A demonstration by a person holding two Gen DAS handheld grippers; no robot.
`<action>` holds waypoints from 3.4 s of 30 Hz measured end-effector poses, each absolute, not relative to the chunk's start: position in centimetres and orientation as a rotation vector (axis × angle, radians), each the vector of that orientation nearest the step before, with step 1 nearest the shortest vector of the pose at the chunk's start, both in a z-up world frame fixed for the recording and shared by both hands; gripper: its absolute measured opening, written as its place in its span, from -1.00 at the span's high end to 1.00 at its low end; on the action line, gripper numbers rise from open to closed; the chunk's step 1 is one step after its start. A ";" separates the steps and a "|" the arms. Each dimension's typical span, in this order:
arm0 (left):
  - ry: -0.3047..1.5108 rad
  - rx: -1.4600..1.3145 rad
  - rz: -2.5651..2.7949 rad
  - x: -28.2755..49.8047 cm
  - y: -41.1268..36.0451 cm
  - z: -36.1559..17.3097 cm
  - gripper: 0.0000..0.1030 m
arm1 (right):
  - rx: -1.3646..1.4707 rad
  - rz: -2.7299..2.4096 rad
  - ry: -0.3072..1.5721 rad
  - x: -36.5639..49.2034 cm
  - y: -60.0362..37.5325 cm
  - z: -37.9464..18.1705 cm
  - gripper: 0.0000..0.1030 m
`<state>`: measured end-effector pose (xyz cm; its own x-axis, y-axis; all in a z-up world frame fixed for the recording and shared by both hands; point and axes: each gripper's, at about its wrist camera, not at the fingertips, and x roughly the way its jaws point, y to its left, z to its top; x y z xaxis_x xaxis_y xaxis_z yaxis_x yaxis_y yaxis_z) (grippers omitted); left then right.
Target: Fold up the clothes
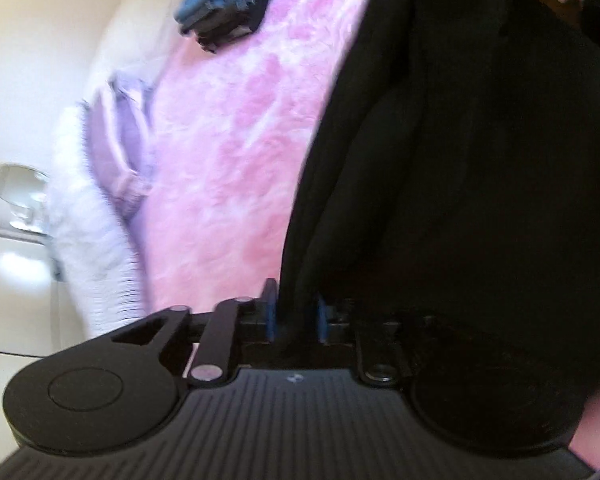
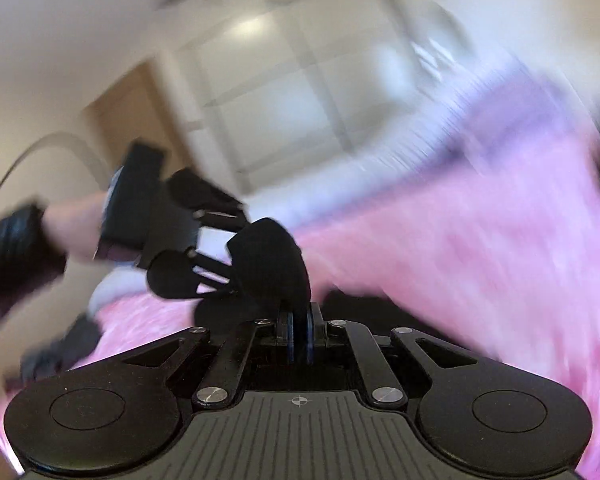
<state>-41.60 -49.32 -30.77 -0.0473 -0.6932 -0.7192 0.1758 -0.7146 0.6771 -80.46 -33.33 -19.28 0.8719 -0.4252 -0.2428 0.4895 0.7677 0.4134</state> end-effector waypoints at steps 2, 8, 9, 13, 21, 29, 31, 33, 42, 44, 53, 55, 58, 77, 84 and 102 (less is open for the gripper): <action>-0.430 1.564 -1.814 -41.8 -51.9 -32.9 0.53 | 0.578 -0.521 0.133 -81.7 -34.7 -20.9 0.91; -0.106 1.214 -1.825 -36.9 -49.1 -30.0 0.18 | 0.852 -0.585 0.118 -85.5 -38.9 -25.6 0.40; -0.052 1.154 -1.814 -35.6 -48.2 -29.0 0.15 | 0.898 -0.596 0.116 -86.1 -39.6 -26.4 0.21; 0.220 0.972 -1.773 -30.2 -44.3 -26.7 0.09 | 1.007 -0.604 0.071 -86.2 -40.0 -27.7 -0.20; 0.356 0.891 -1.750 -28.1 -43.0 -28.9 0.15 | 1.038 -0.644 0.046 -83.3 -41.7 -26.2 0.82; 0.343 0.882 -1.746 -29.7 -44.9 -32.0 0.24 | 0.985 -0.686 0.019 -85.5 -42.9 -25.4 0.84; 0.344 0.889 -1.747 -29.7 -45.0 -33.1 0.24 | 1.076 -0.701 0.097 -85.7 -43.7 -28.2 0.83; 0.348 0.870 -1.748 -29.6 -44.8 -33.1 0.24 | 1.094 -0.683 0.091 -86.3 -43.6 -29.0 0.81; 0.234 0.860 -1.704 -26.6 -39.1 -28.4 0.24 | 0.698 -0.800 0.244 -85.8 -36.2 -21.7 0.42; 0.206 0.873 -1.705 -26.1 -37.4 -28.1 0.24 | 0.562 -0.726 0.259 -84.0 -32.6 -20.2 0.38; 0.245 0.916 -1.694 -26.5 -38.1 -31.8 0.20 | 0.473 -0.520 0.424 -74.7 -28.8 -24.4 0.34; 0.202 0.943 -1.698 -27.0 -38.2 -32.3 0.20 | 0.576 -0.520 0.456 -74.6 -30.0 -26.3 0.34; 0.160 0.980 -1.681 -27.3 -37.8 -31.5 0.20 | 0.647 -0.517 0.413 -76.3 -30.2 -24.4 0.32; 0.169 1.094 -1.857 -34.1 -34.5 -32.1 0.16 | 0.780 -0.289 0.330 -75.6 -28.4 -28.7 -0.32; 0.094 1.123 -1.843 -35.2 -34.4 -33.2 0.15 | 0.856 -0.283 0.355 -76.6 -26.4 -29.2 -0.29; -0.324 1.169 -1.778 -29.1 -29.8 -32.5 -0.03 | -0.006 -0.479 0.667 -71.8 -17.9 -22.1 -0.41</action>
<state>-29.07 -29.79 -32.50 -0.0920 -0.8170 -0.5692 0.5632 -0.5141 0.6469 -71.84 -17.90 -22.08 0.6814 -0.4290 -0.5930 0.4254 0.8914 -0.1561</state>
